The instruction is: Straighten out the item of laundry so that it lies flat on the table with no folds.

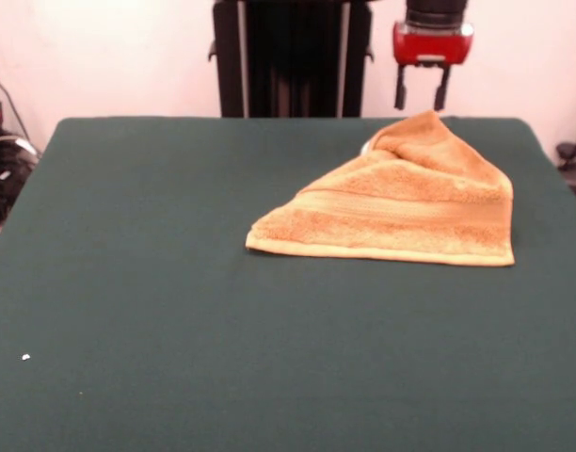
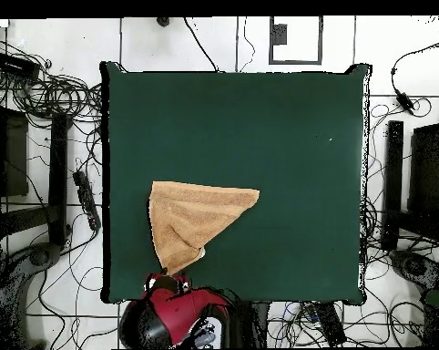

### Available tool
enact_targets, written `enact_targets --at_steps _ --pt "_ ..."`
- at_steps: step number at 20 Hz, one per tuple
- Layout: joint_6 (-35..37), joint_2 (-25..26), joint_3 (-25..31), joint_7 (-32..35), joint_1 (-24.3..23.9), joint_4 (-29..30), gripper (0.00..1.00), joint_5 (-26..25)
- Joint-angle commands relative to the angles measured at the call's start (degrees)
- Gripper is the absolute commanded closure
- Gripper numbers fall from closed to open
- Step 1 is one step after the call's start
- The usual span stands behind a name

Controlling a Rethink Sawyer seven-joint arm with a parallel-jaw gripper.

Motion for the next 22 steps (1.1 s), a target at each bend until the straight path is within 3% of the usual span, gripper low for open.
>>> enact_targets --at_steps 1,8,15,22 --pt "6.52 -0.36 8.18 3.47 0.76 -6.95 0.0 2.86" --pt "3.72 2.76 8.1 4.13 1.23 -9.75 0.0 2.96" --pt "-6.58 12.14 2.02 6.58 6.49 -14.94 0.0 3.83" --pt "-8.41 15.41 0.98 7.06 7.88 -18.0 0.0 5.15"
